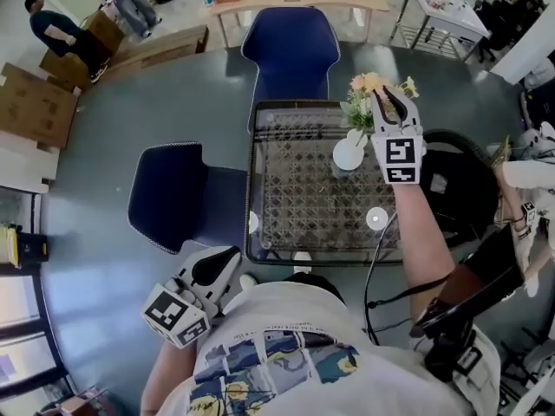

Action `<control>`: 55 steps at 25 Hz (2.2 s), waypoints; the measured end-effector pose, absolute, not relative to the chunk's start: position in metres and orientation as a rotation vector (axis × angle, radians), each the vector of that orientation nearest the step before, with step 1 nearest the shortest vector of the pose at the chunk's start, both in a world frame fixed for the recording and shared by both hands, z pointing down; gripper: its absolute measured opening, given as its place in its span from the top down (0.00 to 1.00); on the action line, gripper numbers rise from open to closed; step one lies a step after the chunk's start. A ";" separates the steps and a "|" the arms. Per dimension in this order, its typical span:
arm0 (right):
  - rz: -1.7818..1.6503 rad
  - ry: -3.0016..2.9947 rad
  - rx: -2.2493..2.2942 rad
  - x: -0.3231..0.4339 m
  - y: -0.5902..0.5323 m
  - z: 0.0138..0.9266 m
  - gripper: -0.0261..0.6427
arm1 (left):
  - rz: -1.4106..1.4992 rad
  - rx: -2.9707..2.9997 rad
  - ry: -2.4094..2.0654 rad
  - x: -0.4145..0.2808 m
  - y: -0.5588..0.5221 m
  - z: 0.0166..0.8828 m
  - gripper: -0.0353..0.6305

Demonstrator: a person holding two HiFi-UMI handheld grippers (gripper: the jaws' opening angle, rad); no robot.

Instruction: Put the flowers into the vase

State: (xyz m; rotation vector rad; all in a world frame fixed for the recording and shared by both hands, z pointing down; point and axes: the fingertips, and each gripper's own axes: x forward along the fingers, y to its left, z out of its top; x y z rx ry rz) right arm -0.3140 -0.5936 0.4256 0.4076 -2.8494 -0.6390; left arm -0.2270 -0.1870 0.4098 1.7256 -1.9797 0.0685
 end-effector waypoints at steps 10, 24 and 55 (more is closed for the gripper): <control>-0.397 -2.826 0.300 -0.310 -0.574 0.494 0.79 | 0.103 1.748 -1.921 -0.230 -0.192 0.424 0.93; -0.355 -2.811 0.436 -0.250 -0.517 0.456 0.76 | 0.090 1.970 -1.777 -0.222 -0.162 0.407 0.93; 0.074 -2.709 0.167 -0.123 -0.051 0.464 0.94 | 0.145 2.316 -1.368 -0.155 0.033 0.428 0.93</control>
